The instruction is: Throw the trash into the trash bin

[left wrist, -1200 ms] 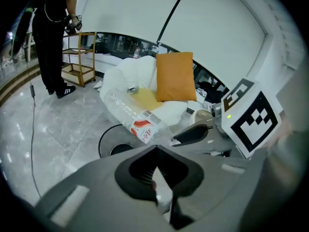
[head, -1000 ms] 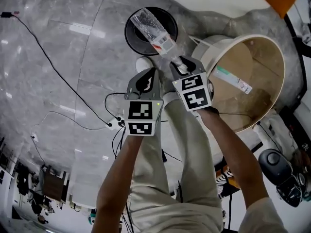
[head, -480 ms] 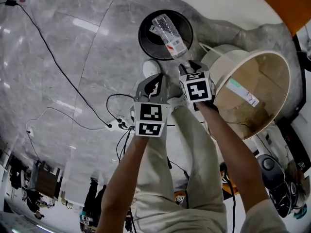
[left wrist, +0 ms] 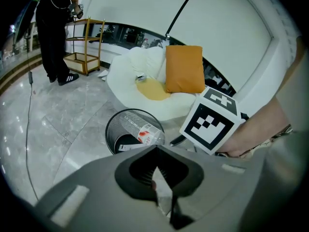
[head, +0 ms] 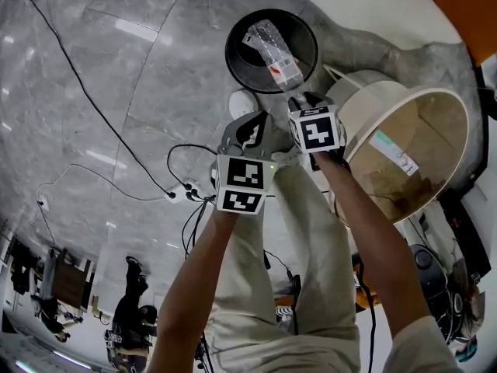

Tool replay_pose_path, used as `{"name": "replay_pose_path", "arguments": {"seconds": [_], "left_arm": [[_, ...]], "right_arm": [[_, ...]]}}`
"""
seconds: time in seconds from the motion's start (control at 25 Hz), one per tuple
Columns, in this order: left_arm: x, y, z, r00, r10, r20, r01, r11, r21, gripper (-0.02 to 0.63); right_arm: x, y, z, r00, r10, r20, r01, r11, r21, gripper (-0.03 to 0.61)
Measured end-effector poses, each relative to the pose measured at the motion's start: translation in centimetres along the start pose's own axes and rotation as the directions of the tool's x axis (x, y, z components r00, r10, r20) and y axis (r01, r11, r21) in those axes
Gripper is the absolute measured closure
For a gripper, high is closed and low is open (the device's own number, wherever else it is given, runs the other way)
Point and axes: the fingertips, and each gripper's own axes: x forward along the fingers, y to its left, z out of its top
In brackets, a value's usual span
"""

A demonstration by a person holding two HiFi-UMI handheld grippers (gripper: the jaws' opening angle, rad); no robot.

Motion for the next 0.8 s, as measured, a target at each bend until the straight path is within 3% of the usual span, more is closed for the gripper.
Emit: {"name": "replay_pose_path", "arguments": {"seconds": [0.56, 0.8], "left_arm": [[0.1, 1.6, -0.6, 1.0, -0.011, -0.026, 0.011, 1.0, -0.023, 0.612], [-0.2, 2.4, 0.1, 1.0, -0.014, -0.021, 0.014, 1.0, -0.005, 0.612]], "right_arm": [[2.9, 2.2, 0.1, 0.993, 0.051, -0.103, -0.045, 0.997, 0.061, 0.414], [3.4, 2.1, 0.3, 0.994, 0.067, -0.088, -0.056, 0.991, 0.121, 0.393]]}}
